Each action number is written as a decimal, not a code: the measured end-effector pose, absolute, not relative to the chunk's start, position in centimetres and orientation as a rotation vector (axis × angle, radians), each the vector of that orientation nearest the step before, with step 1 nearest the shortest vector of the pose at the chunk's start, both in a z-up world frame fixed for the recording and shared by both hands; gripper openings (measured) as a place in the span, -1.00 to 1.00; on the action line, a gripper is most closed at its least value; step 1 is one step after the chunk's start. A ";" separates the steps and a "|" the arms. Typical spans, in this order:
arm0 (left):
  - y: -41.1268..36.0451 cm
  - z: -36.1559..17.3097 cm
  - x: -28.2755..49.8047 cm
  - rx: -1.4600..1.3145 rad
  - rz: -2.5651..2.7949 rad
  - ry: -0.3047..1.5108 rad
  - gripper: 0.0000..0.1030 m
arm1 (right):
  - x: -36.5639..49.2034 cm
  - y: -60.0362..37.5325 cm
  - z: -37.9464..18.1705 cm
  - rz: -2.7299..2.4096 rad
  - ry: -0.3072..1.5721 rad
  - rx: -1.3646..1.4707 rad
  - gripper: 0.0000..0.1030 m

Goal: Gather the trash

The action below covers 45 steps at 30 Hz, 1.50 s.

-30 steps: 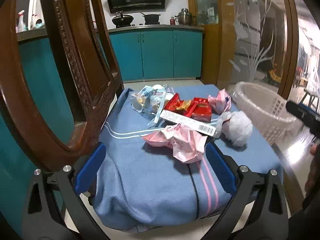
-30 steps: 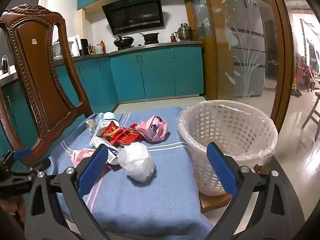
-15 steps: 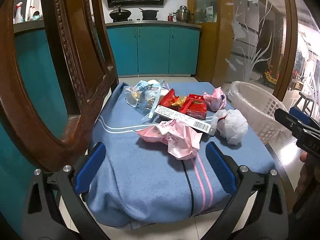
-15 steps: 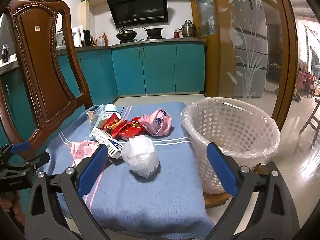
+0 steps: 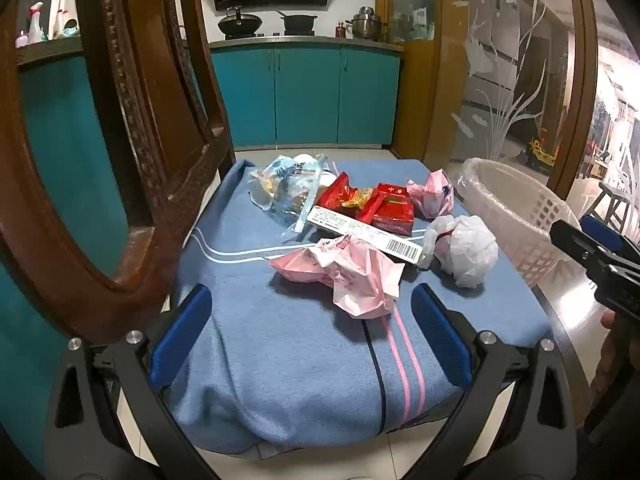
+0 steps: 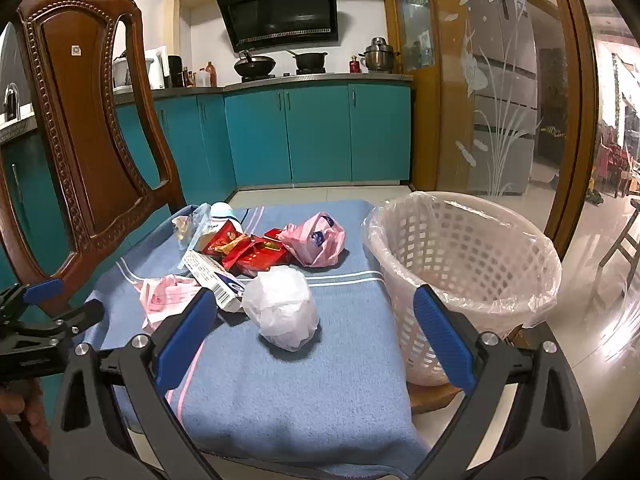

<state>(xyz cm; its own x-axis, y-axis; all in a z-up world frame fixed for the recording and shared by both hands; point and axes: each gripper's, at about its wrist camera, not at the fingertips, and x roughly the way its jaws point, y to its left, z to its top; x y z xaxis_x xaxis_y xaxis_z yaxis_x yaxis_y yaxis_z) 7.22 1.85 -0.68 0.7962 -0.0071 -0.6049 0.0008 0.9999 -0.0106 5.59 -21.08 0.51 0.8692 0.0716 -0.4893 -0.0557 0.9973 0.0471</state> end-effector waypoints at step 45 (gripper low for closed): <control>3.6 3.0 7.2 -0.065 -0.007 0.522 -0.71 | 5.9 -20.2 1.2 0.199 0.529 0.102 -0.64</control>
<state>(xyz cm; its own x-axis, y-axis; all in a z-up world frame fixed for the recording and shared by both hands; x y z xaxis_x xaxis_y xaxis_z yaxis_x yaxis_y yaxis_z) 7.20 3.62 3.02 0.8668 -0.0230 -0.4982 -0.0101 0.9979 -0.0636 5.89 -20.23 1.18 0.8444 0.2148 -0.4907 -0.1621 0.9756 0.1480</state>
